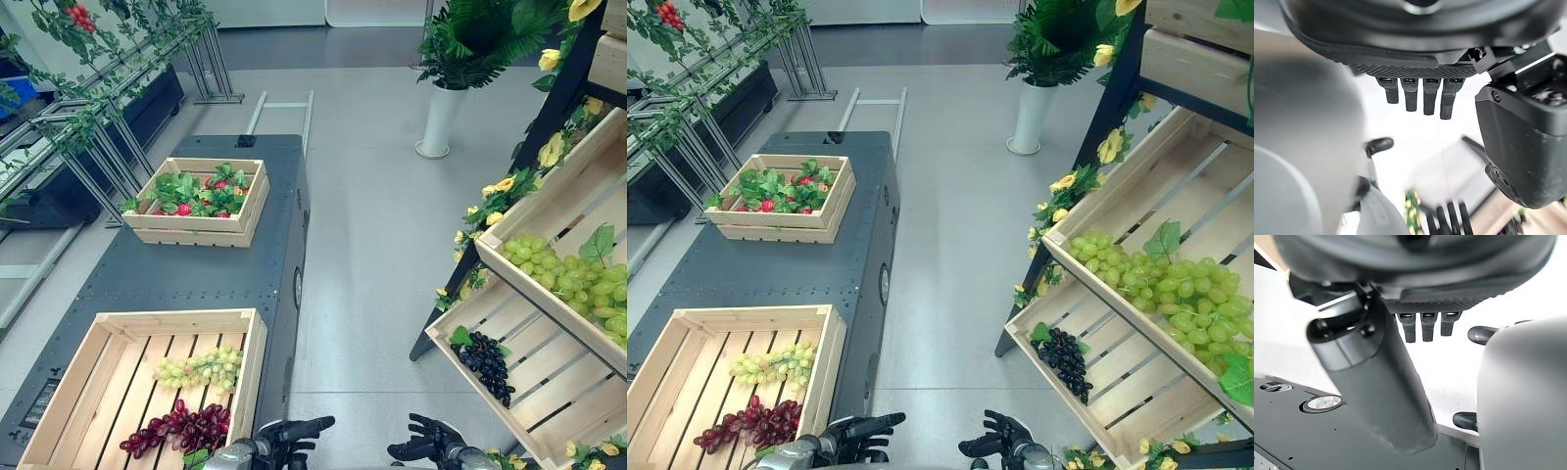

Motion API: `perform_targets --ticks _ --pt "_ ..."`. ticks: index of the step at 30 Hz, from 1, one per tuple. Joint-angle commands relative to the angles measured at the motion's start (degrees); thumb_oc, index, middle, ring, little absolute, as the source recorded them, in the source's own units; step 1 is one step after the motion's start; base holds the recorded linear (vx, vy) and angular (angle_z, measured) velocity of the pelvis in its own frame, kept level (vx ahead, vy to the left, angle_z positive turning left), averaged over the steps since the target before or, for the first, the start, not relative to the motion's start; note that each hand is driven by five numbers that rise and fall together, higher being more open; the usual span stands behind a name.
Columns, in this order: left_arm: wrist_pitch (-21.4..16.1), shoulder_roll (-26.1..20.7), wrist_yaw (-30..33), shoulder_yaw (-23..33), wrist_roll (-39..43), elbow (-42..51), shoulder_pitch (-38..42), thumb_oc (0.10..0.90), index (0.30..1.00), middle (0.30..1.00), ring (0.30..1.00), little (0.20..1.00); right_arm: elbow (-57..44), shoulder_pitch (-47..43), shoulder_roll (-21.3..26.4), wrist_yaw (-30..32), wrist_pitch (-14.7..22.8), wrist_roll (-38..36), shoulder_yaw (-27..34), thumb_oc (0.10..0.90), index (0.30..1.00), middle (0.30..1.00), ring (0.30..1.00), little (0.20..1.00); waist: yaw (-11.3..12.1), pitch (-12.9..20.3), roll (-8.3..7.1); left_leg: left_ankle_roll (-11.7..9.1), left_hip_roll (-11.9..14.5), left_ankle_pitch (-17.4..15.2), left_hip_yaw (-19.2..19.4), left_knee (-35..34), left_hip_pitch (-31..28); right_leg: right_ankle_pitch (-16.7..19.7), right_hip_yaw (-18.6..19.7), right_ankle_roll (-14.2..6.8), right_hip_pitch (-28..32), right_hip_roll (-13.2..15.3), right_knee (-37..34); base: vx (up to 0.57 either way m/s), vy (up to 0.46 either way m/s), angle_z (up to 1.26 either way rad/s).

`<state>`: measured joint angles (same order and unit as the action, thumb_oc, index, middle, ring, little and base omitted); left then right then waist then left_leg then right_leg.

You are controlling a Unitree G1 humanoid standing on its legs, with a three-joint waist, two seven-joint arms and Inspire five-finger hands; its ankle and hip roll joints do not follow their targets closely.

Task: Pick up the fruits from the basket on one side to the basket on the other side

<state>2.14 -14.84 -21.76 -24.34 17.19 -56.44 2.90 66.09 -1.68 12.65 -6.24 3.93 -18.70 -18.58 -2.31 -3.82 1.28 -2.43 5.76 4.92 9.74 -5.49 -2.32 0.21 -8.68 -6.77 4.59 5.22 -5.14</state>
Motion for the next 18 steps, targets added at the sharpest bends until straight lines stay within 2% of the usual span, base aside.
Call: perform_targets --ticks 1,4,9,12,14,18 --pt "-6.09 0.18 -0.23 -0.09 4.20 5.10 7.53 0.800 0.900 0.900 0.900 0.900 -2.71 -3.78 1.47 2.27 0.50 -1.88 -1.59 0.800 0.900 0.900 0.900 0.900 -0.37 -1.27 0.40 1.24 -1.19 -4.59 -1.01 0.49 -2.33 1.56 1.36 0.24 -2.09 1.21 1.82 0.00 0.000 0.00" --pt "-7.81 -1.29 2.04 -0.74 2.77 11.14 7.89 0.800 0.900 0.900 0.900 0.900 -3.94 -3.06 1.67 2.93 -0.23 -2.44 -1.64 0.800 0.900 0.900 0.900 0.900 -0.23 -1.25 0.40 1.27 -1.25 -4.49 -1.28 0.49 -1.96 1.64 1.16 0.30 -2.25 1.15 1.72 0.00 0.000 0.00" --pt "-11.79 -6.64 10.89 -2.46 -5.96 22.21 9.24 0.800 0.900 0.900 0.900 0.900 -4.75 -1.55 2.52 2.62 -0.10 -2.44 -1.58 0.800 0.900 0.900 0.900 0.900 0.04 -1.38 0.54 1.39 -1.37 -4.32 -1.98 0.49 -1.38 1.43 0.61 0.47 -2.37 0.88 1.77 0.00 0.000 0.00" --pt "-10.35 -11.73 18.30 0.24 -10.63 30.40 9.92 0.800 0.900 0.900 0.900 0.900 -5.70 0.57 3.35 2.24 0.37 -2.62 -0.88 0.800 0.900 0.900 0.900 0.900 0.62 -1.31 0.42 1.51 -1.56 -4.28 -2.65 0.49 -1.08 0.81 -0.25 0.80 -2.22 0.53 2.16 0.03 -0.005 0.03" --pt "-10.08 -13.36 20.95 1.69 -13.11 32.36 10.00 0.800 0.900 0.900 0.900 0.900 -5.77 1.28 3.55 2.04 0.88 -3.07 -0.50 0.800 0.900 0.900 0.900 0.900 0.92 -1.37 0.27 1.49 -1.61 -4.17 -3.09 0.49 -1.02 0.62 -0.66 0.94 -2.09 0.46 2.33 0.04 -0.016 0.18" --pt "-7.79 -17.64 29.73 6.80 -23.49 36.06 8.82 0.800 0.900 0.900 0.900 0.900 -6.70 3.45 3.70 1.99 2.05 -4.30 0.92 0.800 0.900 0.900 0.900 0.900 2.19 -1.49 -0.36 1.25 -1.88 -3.80 -4.89 0.49 -0.21 0.77 -2.11 1.37 -1.67 0.39 1.60 0.03 -0.022 0.14"
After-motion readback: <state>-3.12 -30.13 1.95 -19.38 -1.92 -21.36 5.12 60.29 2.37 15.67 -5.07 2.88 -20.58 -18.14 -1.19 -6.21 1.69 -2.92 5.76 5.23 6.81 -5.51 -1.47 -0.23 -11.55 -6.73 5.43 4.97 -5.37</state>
